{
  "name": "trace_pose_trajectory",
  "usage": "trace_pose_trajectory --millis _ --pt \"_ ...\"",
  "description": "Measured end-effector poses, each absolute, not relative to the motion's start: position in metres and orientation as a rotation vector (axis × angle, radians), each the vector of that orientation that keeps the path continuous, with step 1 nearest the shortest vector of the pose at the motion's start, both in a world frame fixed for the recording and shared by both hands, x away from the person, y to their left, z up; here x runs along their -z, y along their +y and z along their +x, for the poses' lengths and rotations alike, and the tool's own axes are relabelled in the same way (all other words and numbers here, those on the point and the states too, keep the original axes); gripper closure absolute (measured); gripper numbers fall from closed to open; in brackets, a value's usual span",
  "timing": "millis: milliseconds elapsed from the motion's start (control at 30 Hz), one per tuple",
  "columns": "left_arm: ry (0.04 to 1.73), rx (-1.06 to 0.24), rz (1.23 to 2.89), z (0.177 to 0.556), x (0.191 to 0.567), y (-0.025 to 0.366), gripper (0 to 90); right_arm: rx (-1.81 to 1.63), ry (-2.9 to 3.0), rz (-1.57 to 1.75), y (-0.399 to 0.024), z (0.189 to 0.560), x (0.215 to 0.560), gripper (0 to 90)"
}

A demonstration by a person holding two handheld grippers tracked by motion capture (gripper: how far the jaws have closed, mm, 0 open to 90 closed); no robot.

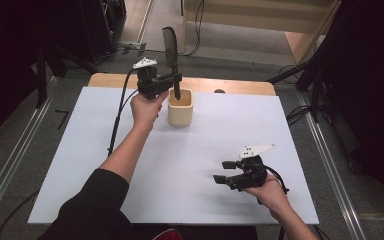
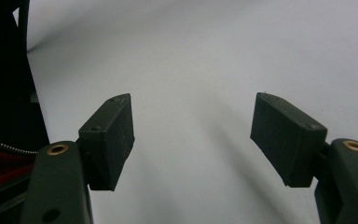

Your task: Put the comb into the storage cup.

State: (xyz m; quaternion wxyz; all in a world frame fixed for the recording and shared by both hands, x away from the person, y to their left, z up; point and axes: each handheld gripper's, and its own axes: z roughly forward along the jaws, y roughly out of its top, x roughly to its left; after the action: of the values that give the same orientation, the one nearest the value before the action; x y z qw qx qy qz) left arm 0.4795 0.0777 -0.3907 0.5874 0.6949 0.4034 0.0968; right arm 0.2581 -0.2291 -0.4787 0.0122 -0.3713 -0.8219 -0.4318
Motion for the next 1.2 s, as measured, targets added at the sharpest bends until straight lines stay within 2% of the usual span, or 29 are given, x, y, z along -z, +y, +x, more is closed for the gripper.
trace_pose_trajectory --millis 1200 --pt "0.937 -0.257 1.675 0.480 0.427 0.068 73.2 1.336 -2.560 -1.147 -0.228 0.259 0.480 28.4"
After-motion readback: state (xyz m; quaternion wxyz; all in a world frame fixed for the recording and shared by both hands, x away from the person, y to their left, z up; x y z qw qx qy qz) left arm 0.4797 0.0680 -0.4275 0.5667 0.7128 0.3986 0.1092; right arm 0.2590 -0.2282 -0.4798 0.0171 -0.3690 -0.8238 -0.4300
